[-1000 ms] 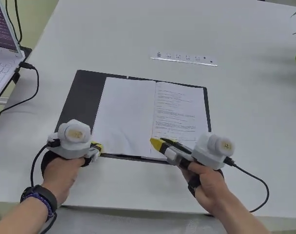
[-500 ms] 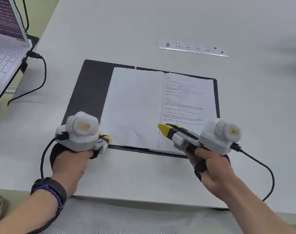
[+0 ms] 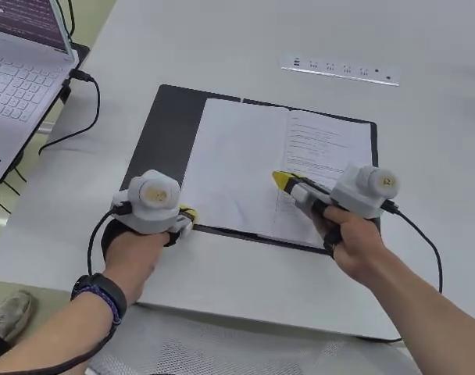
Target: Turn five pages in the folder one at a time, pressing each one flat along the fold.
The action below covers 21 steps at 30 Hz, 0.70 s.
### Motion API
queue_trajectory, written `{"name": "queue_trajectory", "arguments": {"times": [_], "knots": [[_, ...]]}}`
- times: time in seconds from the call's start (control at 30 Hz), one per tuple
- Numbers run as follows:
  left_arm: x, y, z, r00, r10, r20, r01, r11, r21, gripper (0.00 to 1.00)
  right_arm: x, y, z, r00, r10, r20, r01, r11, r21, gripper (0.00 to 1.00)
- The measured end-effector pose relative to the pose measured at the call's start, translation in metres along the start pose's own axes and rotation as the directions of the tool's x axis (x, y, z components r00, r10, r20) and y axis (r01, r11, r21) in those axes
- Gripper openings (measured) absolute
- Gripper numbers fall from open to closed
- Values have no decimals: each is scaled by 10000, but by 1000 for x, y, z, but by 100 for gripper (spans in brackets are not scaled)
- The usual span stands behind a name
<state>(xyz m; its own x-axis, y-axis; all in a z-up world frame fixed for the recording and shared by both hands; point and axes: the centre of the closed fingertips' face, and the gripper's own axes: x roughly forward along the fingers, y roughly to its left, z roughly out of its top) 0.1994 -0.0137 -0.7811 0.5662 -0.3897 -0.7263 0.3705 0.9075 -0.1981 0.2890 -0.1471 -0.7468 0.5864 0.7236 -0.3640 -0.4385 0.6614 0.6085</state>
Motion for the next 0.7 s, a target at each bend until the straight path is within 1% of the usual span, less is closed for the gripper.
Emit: {"name": "queue_trajectory", "arguments": {"times": [0.2,0.27,0.37,0.43,0.5,0.6,0.7], "knots": [[2,1,0,10000,50,-6,-50,9999,151,0,12,-9,2,9999,-101,9,101,9996,279,0],[2,2,0,10000,44,-14,-44,9999,145,0,16,-11,2,9999,-126,8,126,9994,319,0],[4,3,0,10000,44,-14,-44,9999,142,0,20,-15,-3,9994,-304,-187,309,9991,281,0],[5,4,0,10000,54,-4,-54,9999,152,0,22,-18,-4,9992,-361,-162,367,9987,359,0],[5,4,0,10000,68,-1,-68,9999,138,0,24,-22,-5,9984,-537,-163,544,9976,418,0],[6,5,0,10000,58,-10,-58,9999,138,0,25,-26,-4,9989,-468,-35,470,9968,651,0],[8,6,0,10000,38,-14,-38,9999,113,0,26,-26,-3,9993,-379,-1,379,9975,588,0]]}}
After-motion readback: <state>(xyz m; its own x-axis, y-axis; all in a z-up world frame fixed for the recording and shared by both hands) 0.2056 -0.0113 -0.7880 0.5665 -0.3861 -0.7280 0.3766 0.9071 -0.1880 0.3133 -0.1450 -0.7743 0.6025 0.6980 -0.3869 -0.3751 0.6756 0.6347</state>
